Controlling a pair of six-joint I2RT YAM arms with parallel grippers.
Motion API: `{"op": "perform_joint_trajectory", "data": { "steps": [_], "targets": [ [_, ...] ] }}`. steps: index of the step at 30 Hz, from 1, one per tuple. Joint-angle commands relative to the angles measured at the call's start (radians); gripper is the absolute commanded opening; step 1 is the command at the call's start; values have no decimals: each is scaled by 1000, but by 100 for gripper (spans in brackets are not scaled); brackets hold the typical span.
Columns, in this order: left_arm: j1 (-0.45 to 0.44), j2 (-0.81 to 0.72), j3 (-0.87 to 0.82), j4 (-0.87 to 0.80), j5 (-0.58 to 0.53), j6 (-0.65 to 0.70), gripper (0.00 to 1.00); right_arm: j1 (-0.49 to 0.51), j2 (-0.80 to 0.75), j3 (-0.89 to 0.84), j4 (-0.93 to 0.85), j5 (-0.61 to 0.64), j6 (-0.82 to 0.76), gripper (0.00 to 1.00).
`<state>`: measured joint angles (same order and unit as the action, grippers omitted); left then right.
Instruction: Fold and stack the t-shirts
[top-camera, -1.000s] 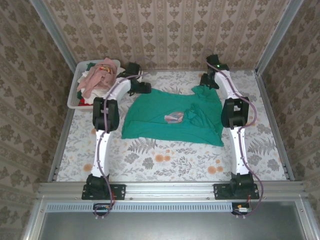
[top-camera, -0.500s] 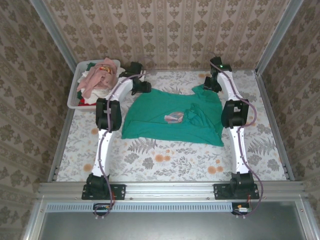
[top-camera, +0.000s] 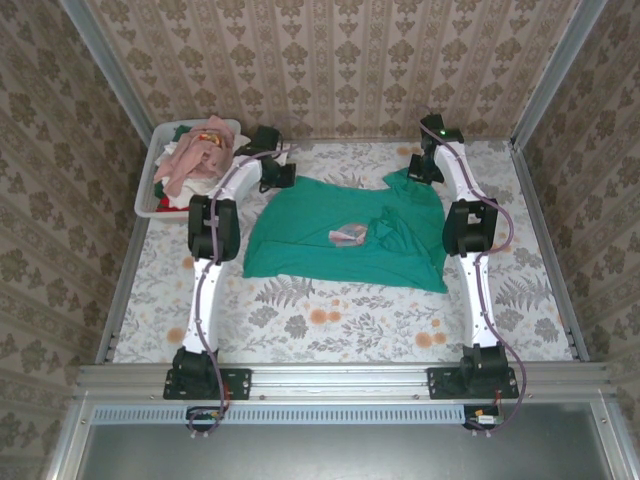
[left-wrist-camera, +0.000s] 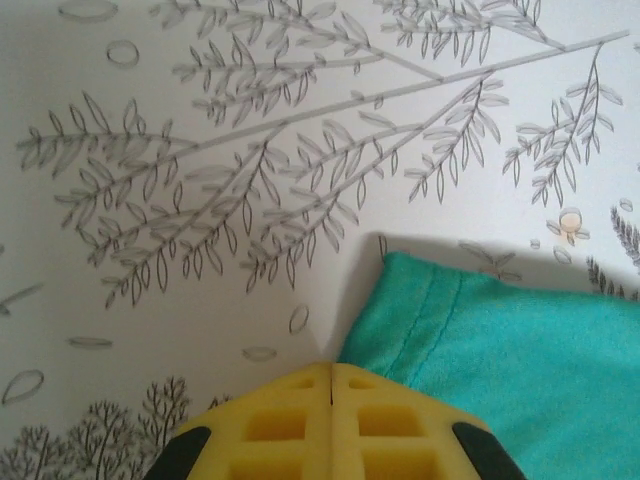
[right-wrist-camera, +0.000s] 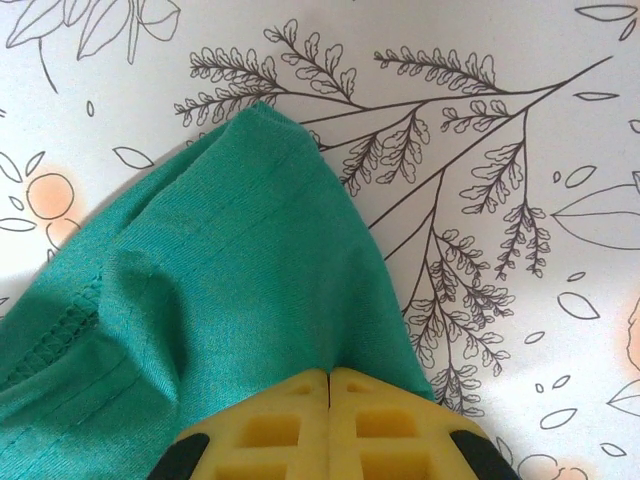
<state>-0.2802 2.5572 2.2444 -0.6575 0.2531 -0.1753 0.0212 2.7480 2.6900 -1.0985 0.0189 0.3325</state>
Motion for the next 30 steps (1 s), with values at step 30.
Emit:
{"op": "perform_joint_trajectory", "data": {
  "steps": [30],
  "targets": [
    [109,-694,-868,331,17,-19,0,8,-900,-1184,671,-82,2,0]
  ]
}}
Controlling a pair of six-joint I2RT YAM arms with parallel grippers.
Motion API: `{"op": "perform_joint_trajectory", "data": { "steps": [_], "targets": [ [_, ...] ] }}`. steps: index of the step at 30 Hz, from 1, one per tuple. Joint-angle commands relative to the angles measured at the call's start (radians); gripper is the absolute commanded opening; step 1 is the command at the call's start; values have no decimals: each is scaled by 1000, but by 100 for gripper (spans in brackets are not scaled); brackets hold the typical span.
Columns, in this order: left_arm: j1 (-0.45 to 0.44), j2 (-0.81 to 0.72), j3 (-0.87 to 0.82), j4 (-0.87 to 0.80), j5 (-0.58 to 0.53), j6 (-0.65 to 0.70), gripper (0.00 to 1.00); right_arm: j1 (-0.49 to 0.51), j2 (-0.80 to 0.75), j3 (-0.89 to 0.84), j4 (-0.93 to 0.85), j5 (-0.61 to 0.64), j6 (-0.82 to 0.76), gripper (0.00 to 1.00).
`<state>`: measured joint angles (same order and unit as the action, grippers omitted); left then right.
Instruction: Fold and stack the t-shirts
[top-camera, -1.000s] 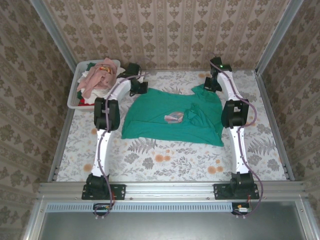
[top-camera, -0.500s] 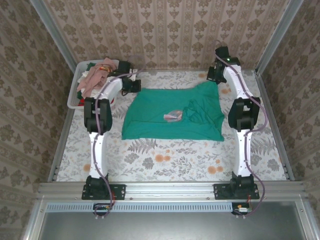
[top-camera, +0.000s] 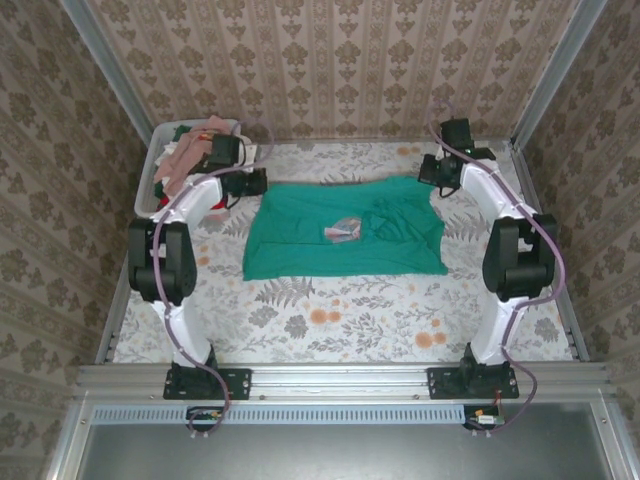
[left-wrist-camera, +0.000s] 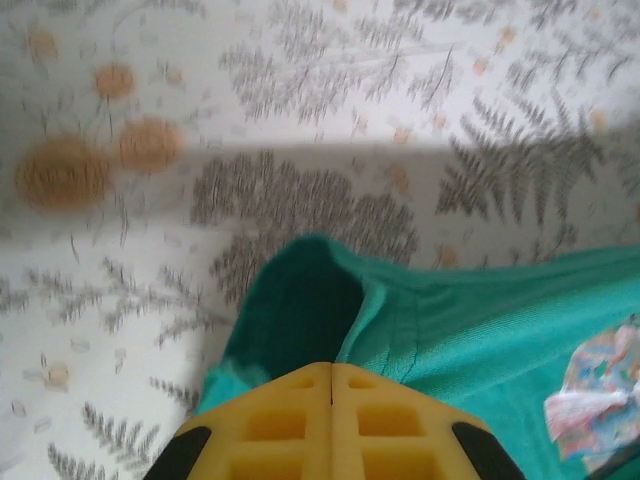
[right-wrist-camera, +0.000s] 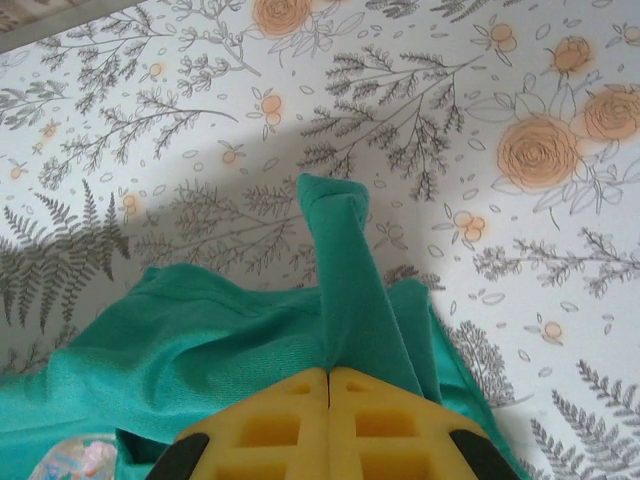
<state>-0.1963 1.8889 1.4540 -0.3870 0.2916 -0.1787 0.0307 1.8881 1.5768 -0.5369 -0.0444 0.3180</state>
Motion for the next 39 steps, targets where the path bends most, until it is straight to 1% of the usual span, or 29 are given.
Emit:
{"op": "perform_joint_trajectory", "data": {
  "steps": [1,6,11,16,19,21,22,23,24,25,28,30,32,35,39],
  "targets": [
    [29,-42,-113,73,-28,-18,0,-3,-47,-101,123,-27,16,0],
    [34,-100,-251,124,-45,-32,0,-8,-58,-201,156,-39,25,0],
    [28,-153,-382,177,-68,-70,0,-15,-103,-325,197,-38,44,0],
    [-2,-170,-426,164,-68,-76,0,-15,-93,-385,216,-55,60,0],
    [-7,-184,-450,166,-56,-93,1,-15,-92,-401,201,-27,60,0],
    [-15,-193,-459,154,-43,-99,10,-15,-103,-410,182,1,60,0],
    [-18,-198,-463,149,-41,-103,14,-15,-108,-412,172,3,57,2],
    [-20,-207,-473,150,-39,-107,26,-15,-111,-416,158,7,58,9],
    [-20,-220,-481,149,-41,-117,38,-15,-114,-416,144,4,58,12],
    [-19,-231,-484,143,-44,-122,42,-16,-120,-417,134,4,55,12],
    [-10,-278,-484,117,-47,-135,54,-15,-153,-412,85,13,53,27],
    [-3,-303,-469,100,-56,-140,57,-14,-196,-405,60,13,60,39],
    [-2,-304,-442,93,-68,-139,60,-9,-235,-393,53,13,68,48],
    [-4,-243,-360,67,-76,-133,60,1,-232,-344,54,19,79,51],
    [-30,-101,-202,-7,-121,-108,60,20,-96,-200,6,45,65,51]
  ]
}}
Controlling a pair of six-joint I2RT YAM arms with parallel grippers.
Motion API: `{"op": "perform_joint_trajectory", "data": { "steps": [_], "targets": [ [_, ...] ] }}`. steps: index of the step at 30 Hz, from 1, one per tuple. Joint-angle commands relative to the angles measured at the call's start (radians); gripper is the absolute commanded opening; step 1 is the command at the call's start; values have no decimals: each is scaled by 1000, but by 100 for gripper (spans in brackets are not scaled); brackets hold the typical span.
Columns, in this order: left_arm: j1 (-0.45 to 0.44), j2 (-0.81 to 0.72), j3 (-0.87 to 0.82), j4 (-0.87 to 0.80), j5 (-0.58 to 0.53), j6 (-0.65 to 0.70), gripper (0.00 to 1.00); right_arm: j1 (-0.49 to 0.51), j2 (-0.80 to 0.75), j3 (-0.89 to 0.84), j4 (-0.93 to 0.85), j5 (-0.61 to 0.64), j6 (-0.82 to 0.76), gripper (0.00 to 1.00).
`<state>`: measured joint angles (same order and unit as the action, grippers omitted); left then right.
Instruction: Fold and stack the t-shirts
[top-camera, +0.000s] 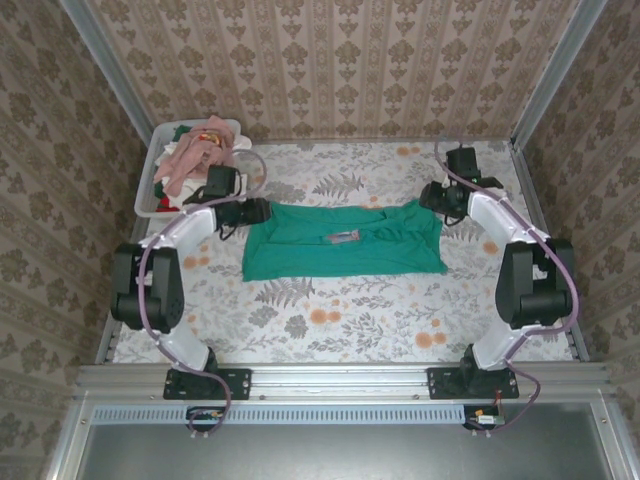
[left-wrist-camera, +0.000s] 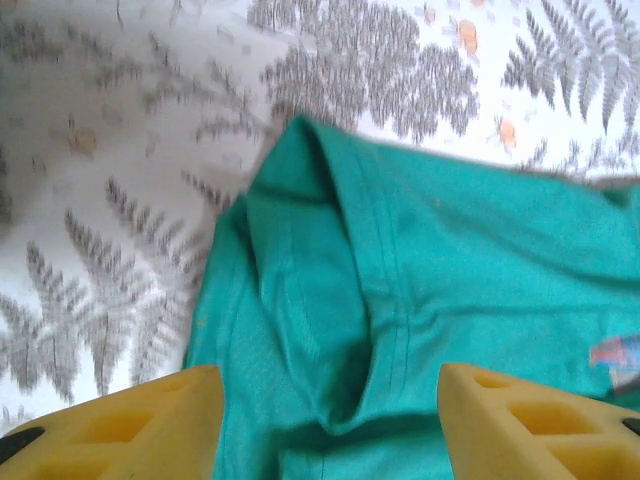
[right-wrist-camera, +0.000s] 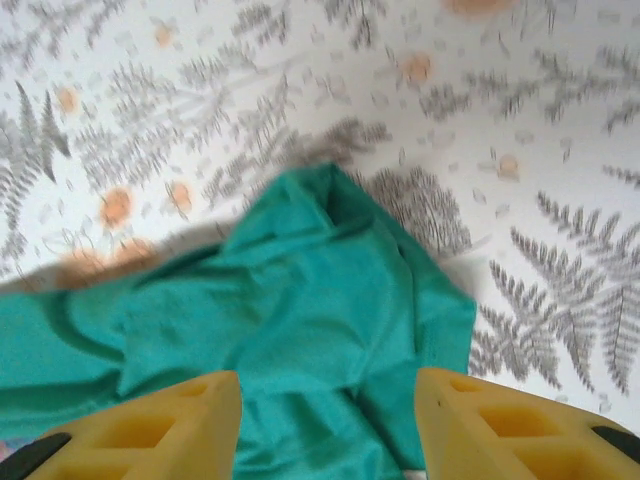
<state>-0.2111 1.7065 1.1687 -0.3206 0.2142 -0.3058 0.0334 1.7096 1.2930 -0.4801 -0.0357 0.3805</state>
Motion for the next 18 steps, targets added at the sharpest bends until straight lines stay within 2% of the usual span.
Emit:
{"op": "perform_joint_trajectory", "data": {
  "steps": [1,5,10,14,18],
  "targets": [
    [-20,119,120,-104,-56,22,61,26,116,119,-76,39,-7,52],
    [-33,241,215,-145,-40,31,63,73,261,265,-141,65,-44,54],
    [-47,332,289,-162,-19,51,64,156,335,312,-170,74,-89,56],
    [-48,364,315,-174,-7,64,52,183,342,283,-179,90,-91,54],
    [-41,371,329,-196,-8,57,23,192,306,231,-164,95,-88,35]
  ]
}}
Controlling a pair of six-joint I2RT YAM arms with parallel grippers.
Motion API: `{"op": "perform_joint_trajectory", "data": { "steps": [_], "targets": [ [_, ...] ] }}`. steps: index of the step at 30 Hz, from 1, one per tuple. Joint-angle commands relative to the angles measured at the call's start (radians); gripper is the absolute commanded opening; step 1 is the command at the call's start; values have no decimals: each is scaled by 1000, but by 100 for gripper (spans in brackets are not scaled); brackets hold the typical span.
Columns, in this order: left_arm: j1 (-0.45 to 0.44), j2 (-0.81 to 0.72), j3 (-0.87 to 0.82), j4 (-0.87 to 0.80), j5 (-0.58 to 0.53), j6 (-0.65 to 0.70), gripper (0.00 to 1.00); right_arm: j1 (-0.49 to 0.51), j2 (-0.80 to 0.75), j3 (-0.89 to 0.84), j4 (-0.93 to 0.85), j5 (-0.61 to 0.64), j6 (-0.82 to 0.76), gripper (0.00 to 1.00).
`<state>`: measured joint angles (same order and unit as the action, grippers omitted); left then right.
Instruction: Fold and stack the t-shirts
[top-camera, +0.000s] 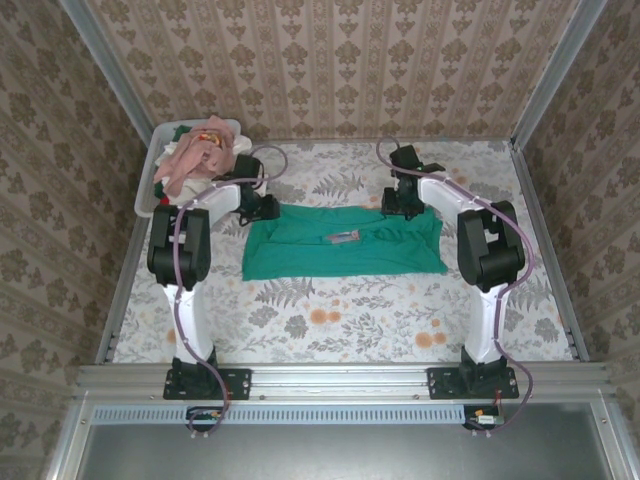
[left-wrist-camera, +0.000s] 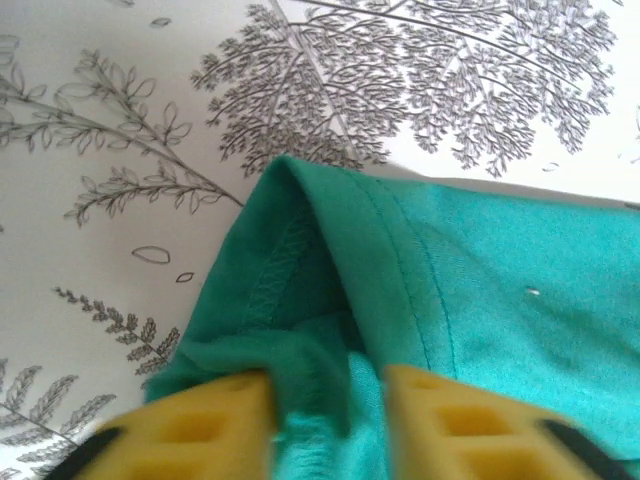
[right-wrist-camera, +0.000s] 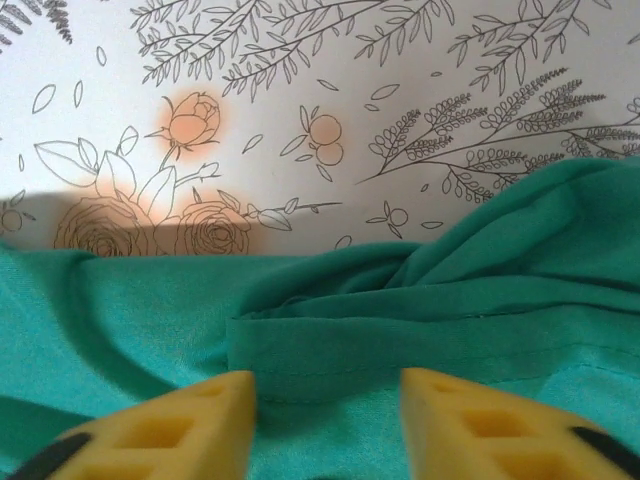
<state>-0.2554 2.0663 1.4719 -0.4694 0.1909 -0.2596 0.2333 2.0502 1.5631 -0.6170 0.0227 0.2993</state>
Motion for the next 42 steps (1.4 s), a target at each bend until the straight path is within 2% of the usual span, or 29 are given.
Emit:
{"op": "perform_joint_trajectory", "data": {
  "steps": [1,5,8,17,21,24,27,29,30,32,38,39,41,42],
  "targets": [
    [6,8,25,-49,16,8,21,-6,-48,-53,-16,32,-7,31],
    [8,-11,22,-65,9,8,13,0,-73,-85,-17,27,-16,17],
    [18,-35,-5,-71,0,-4,8,0,-83,-113,-16,42,-19,10],
    [77,-109,-107,-43,5,-51,10,73,-264,-308,136,68,5,2],
    [94,-125,-109,-65,-8,-51,12,96,-309,-395,151,85,47,2],
    [108,-147,-117,-67,1,-51,13,93,-349,-411,125,102,65,3],
    [108,-165,-116,-74,6,-52,25,96,-417,-431,122,59,67,13],
    [104,-183,-123,-68,13,-55,32,111,-446,-458,115,49,80,14],
    [102,-190,-126,-68,13,-56,35,119,-454,-480,112,41,87,17],
    [94,-207,-132,-65,17,-57,41,140,-467,-537,118,33,107,30],
    [68,-236,-143,-54,25,-52,45,174,-526,-660,131,0,153,35],
    [61,-235,-143,-55,27,-51,45,172,-547,-663,135,12,156,38],
    [47,-232,-143,-54,31,-48,47,155,-574,-645,138,41,162,54],
    [40,-229,-139,-55,33,-46,47,140,-574,-629,142,40,162,56]
  ]
}}
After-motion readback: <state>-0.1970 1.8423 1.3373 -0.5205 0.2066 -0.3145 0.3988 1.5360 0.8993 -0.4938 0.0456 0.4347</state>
